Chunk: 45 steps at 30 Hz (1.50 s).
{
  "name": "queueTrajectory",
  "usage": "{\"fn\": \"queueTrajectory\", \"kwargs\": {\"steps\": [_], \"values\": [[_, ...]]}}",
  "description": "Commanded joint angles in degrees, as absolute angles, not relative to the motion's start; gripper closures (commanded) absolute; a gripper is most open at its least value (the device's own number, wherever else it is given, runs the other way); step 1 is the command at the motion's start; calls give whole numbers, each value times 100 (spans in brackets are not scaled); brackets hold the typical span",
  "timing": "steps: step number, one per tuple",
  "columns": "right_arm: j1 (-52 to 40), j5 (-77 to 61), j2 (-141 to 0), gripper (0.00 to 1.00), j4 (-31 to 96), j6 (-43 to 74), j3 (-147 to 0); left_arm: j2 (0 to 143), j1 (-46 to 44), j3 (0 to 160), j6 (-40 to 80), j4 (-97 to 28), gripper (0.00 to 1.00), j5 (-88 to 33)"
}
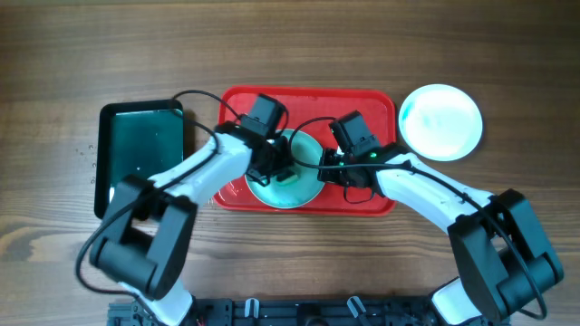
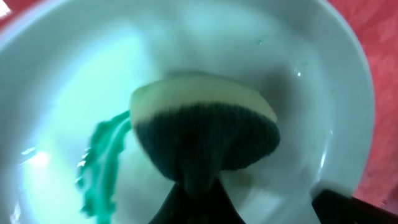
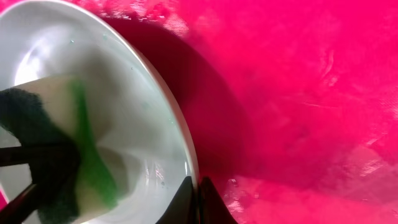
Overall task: Clean dirty plates on tray and stack at the side
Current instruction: 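Scrub the last plate with the left sponge while the right gripper holds it, then lift the last plate with the right gripper and stack it on the side pile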
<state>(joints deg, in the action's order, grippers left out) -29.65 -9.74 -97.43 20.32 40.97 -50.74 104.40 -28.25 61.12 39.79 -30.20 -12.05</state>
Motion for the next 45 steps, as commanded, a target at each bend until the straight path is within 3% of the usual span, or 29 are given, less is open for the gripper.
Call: {"fn": "queueTrajectory", "kwargs": {"steps": [1, 3, 7, 10, 14, 18, 20, 24, 34, 40, 42, 45], "values": [[-2982, -875, -9806, 96, 2016, 4211, -5070, 10851, -3083, 6097, 4097, -2764, 96, -1210], [-2982, -849, -9806, 96, 2027, 4198, -5070, 10925, -3107, 6097, 4097, -2958, 96, -537], [-2982, -635, -9806, 96, 2126, 4198, -5070, 10919, -2967, 6123, 4080, -3865, 96, 1940], [-2982, -633, -9806, 96, 2123, 4200, -5070, 10908, -2858, 6309, 4075, -4370, 96, 2683], [-2982, -615, -9806, 96, 2121, 4206, -5070, 10908, -2853, 6383, 4077, -4185, 96, 1905], [-2982, -620, -9806, 96, 2112, 4215, -5070, 10910, -2897, 6379, 4080, -2790, 96, -1496], [-2982, -620, -9806, 96, 2117, 4215, -5070, 10910, -3033, 6377, 4082, -2340, 96, -1837], [-2982, -620, -9806, 96, 2130, 4204, -5070, 10910, -3129, 6377, 4077, -2362, 96, -1433], [-2982, -617, -9804, 96, 2141, 4195, -5072, 10481, -2733, 6390, 4080, -4023, 96, 2687], [-2965, -639, -9776, 96, 2025, 3623, -5389, 8700, -2355, 6388, 4097, -4281, 96, 1796], [-2967, -635, -9640, 96, 2206, 3037, -5822, 7940, -1772, 6388, 4097, -4447, 96, 923], [-2985, -25, -9371, 96, 2965, 2150, -6700, 7435, -493, 6388, 4099, -4877, 96, 766]]}}
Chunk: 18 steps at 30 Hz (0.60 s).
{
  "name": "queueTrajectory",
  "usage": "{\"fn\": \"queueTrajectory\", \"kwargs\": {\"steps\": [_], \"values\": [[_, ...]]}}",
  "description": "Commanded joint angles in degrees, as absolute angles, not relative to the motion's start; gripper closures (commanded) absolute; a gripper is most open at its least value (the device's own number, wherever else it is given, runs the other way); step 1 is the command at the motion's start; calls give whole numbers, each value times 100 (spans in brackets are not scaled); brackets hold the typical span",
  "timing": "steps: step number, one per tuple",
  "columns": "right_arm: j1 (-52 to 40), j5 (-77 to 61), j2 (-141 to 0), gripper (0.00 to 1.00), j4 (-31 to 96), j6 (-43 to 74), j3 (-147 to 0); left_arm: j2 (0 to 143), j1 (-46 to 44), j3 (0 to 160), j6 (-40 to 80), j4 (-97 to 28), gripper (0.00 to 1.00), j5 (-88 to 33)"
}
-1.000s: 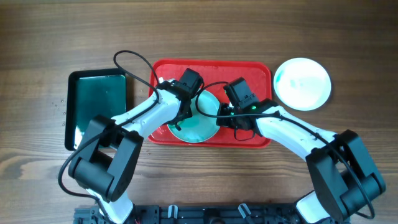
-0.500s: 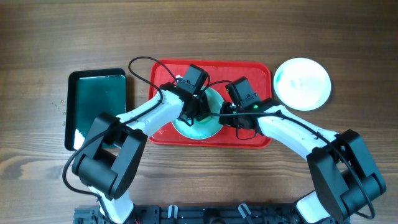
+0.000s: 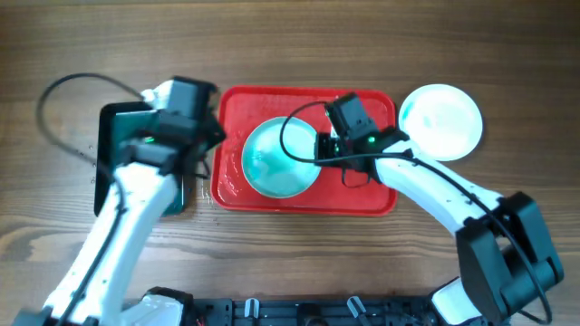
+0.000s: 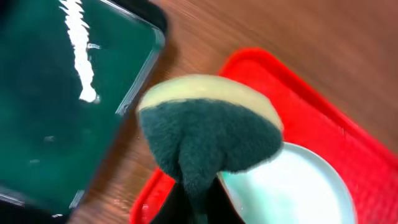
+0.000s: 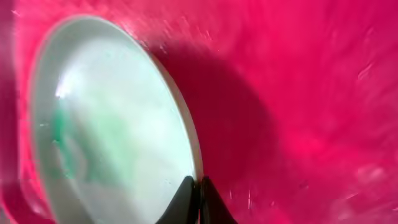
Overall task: Clean dirty plates on tray and stack at the side
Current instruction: 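Lift the last plate with the right gripper and stack it on the side pile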
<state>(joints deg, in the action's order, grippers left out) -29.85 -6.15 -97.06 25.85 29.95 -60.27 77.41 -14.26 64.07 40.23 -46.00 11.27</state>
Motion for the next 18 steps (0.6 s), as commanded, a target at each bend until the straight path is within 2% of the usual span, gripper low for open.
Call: {"fn": "queueTrajectory", "kwargs": {"steps": [1, 4, 8, 12, 16, 17, 18], "values": [[-3033, 351, -9308, 96, 3201, 1789, -7000, 7437, -132, 6388, 4099, -4998, 96, 716], [-3516, 2130, -9146, 96, 3649, 843, -7655, 7529, 998, 6359, 4097, -5221, 96, -27], [-4689, 5011, -9129, 96, 3334, -1098, -7913, 7557, 1678, 6355, 4097, -5308, 96, -215], [-5367, 6302, -9129, 96, 2506, -2471, -7913, 7566, 1691, 6355, 4097, -5312, 96, -213], [-6149, 6952, -9129, 96, 803, -4418, -7913, 7577, 1684, 6353, 4097, -5345, 96, -213], [-6257, 6952, -9129, 96, 541, -4488, -7913, 7577, 1684, 6351, 4097, -5345, 96, -213], [-6176, 7102, -9137, 96, 582, -3859, -7911, 7577, 1684, 6335, 4095, -5345, 96, -213]]}}
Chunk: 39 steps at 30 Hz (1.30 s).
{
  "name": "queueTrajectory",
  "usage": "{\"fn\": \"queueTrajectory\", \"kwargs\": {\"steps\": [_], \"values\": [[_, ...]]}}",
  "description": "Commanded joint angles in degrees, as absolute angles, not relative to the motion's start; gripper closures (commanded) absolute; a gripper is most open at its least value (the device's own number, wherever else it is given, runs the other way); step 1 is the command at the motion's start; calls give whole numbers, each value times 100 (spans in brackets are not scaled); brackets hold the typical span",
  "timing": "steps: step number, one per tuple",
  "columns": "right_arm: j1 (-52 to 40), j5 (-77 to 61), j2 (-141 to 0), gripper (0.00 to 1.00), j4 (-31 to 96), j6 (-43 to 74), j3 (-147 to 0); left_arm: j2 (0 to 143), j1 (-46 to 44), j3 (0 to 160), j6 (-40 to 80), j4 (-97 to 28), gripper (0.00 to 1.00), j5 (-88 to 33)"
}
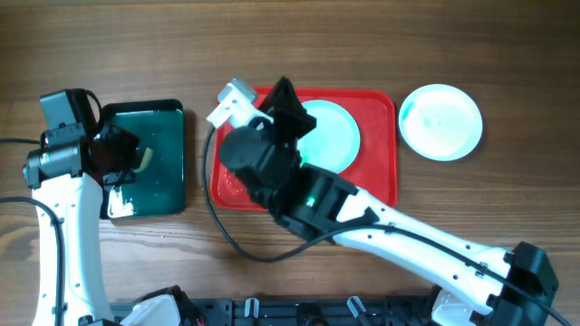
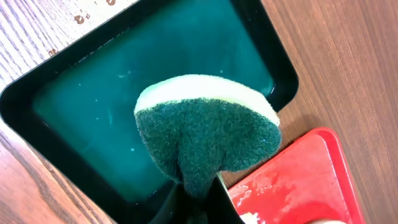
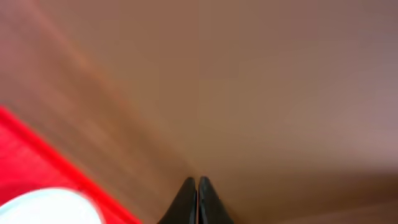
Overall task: Clean dirty plates on tray and stack at the side
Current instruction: 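Lift the last plate with the right gripper and stack it on the side pile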
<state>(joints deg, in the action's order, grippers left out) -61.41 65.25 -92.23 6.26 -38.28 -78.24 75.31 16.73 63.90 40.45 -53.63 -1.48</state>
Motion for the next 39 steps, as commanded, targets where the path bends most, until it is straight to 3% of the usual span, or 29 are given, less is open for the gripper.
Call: {"fn": "queueTrajectory", "kwargs": {"steps": [1, 3, 5, 6, 8, 11, 13, 17, 21, 23, 25, 29, 31, 35, 39], "values": [[-6084, 7168, -9139, 96, 714, -3387, -7911, 7577, 1684, 6307, 4097, -5341, 96, -213], [-5544, 6613, -9139, 91, 2248, -950, -7907, 7577, 1684, 6237, 4097, -5315, 96, -213], [-4222, 3111, -9218, 60, 3710, 1096, -7907, 7577, 1684, 6182, 4097, -5216, 96, -215], [-3503, 2073, -9325, 51, 3826, 1487, -7905, 7577, 1678, 6182, 4097, -5201, 96, -215], [-2515, 1066, -9539, 45, 3887, 1520, -7902, 7577, 1678, 6182, 4097, -5196, 96, -215], [-1308, -257, -10202, 44, 3951, 1227, -7822, 7577, 1673, 6182, 4097, -5172, 96, -215], [-989, -1413, -10667, 44, 3879, 720, -7797, 7577, 1673, 6182, 4097, -5144, 96, -215], [-1022, -2038, -11544, 45, 3820, 598, -7797, 7577, 1673, 6182, 4097, -5146, 96, -215], [-1044, -2058, -11970, 49, 3938, 598, -7787, 7577, 1673, 6180, 4097, -5146, 96, -215], [-1046, -1992, -12053, 78, 4040, 615, -7787, 7577, 1673, 6182, 4097, -5146, 96, -215], [-1070, -1914, -12053, 96, 4167, 622, -7787, 7577, 1673, 6180, 4097, -5146, 96, -215], [-1393, -1883, -11946, 96, 4364, 773, -7789, 7577, 1673, 6180, 4097, -5148, 96, -261], [-1754, -1103, -11502, 96, 4372, 1247, -7795, 7577, 1673, 6180, 4095, -5148, 96, -281], [-3081, 2064, -9961, 96, 4401, 1411, -7795, 7577, 1673, 6180, 4097, -5148, 96, -281], [-4560, 5166, -9336, 96, 4338, 1015, -7795, 7577, 1673, 6180, 4097, -5148, 96, -281]]}}
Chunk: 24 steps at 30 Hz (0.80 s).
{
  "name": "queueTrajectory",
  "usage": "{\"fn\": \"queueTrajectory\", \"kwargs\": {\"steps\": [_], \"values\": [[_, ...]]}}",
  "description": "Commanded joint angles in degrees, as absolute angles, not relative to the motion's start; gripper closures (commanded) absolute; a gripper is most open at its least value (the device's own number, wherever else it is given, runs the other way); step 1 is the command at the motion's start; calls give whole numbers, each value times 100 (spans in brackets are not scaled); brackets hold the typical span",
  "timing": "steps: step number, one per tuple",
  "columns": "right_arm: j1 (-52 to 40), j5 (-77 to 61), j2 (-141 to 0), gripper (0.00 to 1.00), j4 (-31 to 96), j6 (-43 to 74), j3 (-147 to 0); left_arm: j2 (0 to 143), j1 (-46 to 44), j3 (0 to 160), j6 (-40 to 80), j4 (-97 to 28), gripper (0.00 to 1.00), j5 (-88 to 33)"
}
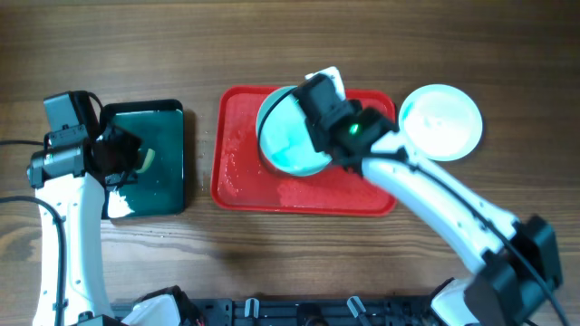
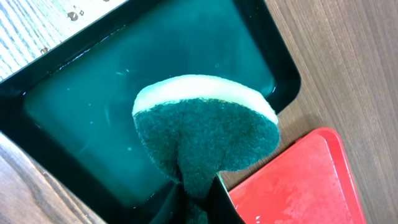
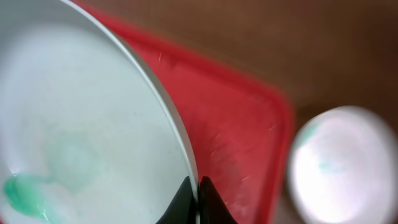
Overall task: Clean dirty plates on tray and stack at the side
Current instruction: 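Lift the last plate with the right gripper and stack it on the side pile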
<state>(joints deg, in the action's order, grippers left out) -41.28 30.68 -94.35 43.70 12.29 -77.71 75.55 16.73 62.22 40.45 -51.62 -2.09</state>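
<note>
My right gripper (image 3: pixel 198 186) is shut on the rim of a white plate (image 3: pixel 81 124), which has a green smear low on its face. In the overhead view this plate (image 1: pixel 288 136) is tilted above the back of the red tray (image 1: pixel 245 181), with the right gripper (image 1: pixel 315 127) at its right rim. My left gripper (image 2: pixel 198 186) is shut on a green and yellow sponge (image 2: pixel 205 134) over the black basin (image 2: pixel 37 106) of green water. From above, the sponge (image 1: pixel 143 160) hangs over the basin's left half. A second white plate (image 1: pixel 441 122) lies on the table right of the tray.
The basin (image 1: pixel 177 113) stands left of the tray with a strip of wood between them. The tray's corner (image 2: pixel 298 180) shows below the sponge. Wet streaks cover the tray floor (image 3: pixel 242 130). The side plate (image 3: pixel 345 162) is blurred at the right.
My right arm has swung back to the right side with the plate still in its gripper, now tilted over the tray's back. My left gripper and sponge have barely shifted over the basin.
First the sponge in my left gripper was pressed into the plate, which my right gripper held by the rim on the tray. Then the sponge was at the basin's edge, later over the basin. The plate stayed gripped, was raised, and now hangs over the tray.
</note>
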Motion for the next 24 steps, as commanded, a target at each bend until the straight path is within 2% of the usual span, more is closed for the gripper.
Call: {"fn": "queueTrajectory", "kwargs": {"steps": [1, 5, 10, 12, 15, 16, 18, 20, 23, 24], "values": [[-4945, 5843, -9343, 96, 4235, 604, -7793, 7577, 1673, 6180, 4095, -5148, 96, -281], [-5636, 7172, -9343, 96, 3422, -934, -7793, 7577, 1673, 6180, 4097, -5151, 96, -281], [-6055, 8110, -9343, 96, 1144, -3673, -7793, 7577, 1673, 6180, 4095, -5151, 96, -320], [-6086, 8103, -9343, 96, 808, -3809, -7793, 7577, 1673, 6180, 4095, -5151, 96, -320], [-6077, 7891, -9343, 96, 961, -3004, -7703, 7577, 1673, 6180, 4095, -5151, 96, -322], [-6053, 7417, -9343, 96, 1387, -2412, -7631, 7577, 1673, 6180, 4095, -5151, 96, -322], [-5784, 5393, -9343, 96, 2849, -222, -7620, 7577, 1673, 6180, 4095, -5153, 96, -322], [-5000, 3470, -9343, 96, 3413, 1398, -7620, 7577, 1673, 6180, 4095, -5153, 96, -322], [-3374, 1658, -9343, 96, 3627, 2248, -7620, 7577, 1673, 6180, 4095, -5188, 96, -322], [-2495, 1044, -9343, 96, 3780, 2497, -7620, 7577, 1673, 6180, 4095, -5194, 96, -322]]}}
